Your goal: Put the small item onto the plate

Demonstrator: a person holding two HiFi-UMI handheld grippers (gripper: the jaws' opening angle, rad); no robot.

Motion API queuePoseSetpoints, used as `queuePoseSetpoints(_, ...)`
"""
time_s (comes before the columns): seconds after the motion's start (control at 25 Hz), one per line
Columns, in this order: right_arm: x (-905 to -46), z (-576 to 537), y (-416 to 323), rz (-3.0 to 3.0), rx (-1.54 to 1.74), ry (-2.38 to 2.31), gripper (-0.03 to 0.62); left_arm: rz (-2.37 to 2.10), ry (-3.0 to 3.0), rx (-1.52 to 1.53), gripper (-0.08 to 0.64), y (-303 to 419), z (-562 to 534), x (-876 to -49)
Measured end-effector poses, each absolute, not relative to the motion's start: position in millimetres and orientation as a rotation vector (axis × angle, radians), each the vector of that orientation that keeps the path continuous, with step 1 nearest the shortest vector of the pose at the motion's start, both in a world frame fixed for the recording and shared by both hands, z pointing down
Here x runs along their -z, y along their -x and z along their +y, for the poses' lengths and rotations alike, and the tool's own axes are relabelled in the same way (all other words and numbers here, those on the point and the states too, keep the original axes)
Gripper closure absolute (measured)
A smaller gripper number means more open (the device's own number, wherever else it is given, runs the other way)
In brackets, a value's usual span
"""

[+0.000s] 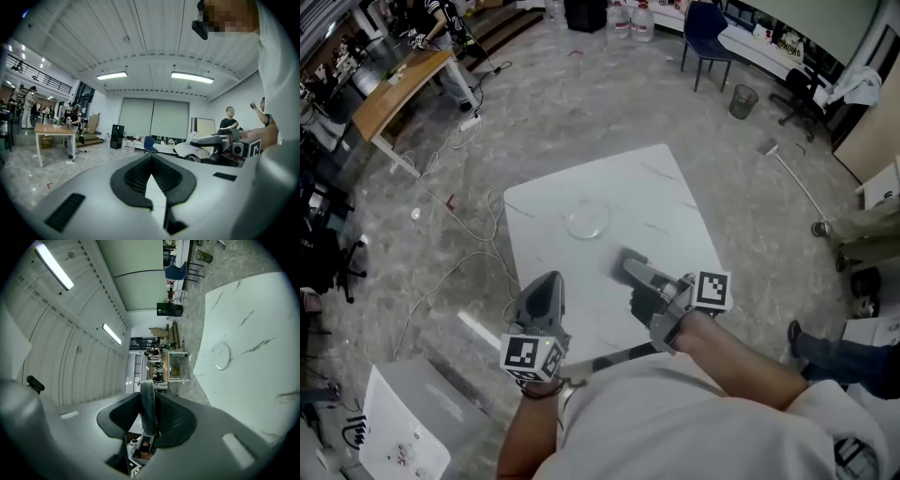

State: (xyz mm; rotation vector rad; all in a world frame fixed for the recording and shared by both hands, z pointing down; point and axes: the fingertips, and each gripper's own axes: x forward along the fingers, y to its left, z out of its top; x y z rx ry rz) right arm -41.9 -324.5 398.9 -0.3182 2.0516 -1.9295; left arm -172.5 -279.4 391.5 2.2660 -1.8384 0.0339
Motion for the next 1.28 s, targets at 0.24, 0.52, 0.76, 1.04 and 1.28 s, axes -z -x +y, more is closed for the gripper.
queuePoseSetpoints(0.24, -416.7, -382.1, 47.6, 2.088, 1.962, 0.269, 0.499, -1.895, -2.232, -0.036, 0.554, 169.1, -328.1, -407.0)
queuePoseSetpoints(0.52, -457.7, -440.1, 78.1, 2.091, 2.002, 0.327, 0.499, -1.897, -2.208, -0.031, 0.554, 191.7, -375.9, -442.8)
queuePoseSetpoints(0.76, -508.6, -481.3, 113.0, 2.099, 2.041, 0.456, 0.499, -1.846, -2.187, -0.039, 0.554, 223.3, -408.3, -477.5)
queuePoseSetpoints(1.04, -576.3, -524.8, 154.8, 2.094, 2.077, 0.556, 0.499, -1.816, -2.191, -0.071, 0.554, 249.1, -444.8, -530.9)
queuePoseSetpoints(1.28, -649.1, -556.1, 186.1, 2.098, 2.132, 0.658, 0.499, -1.801, -2.228, -0.08, 0.554, 269.2, -477.5, -596.6)
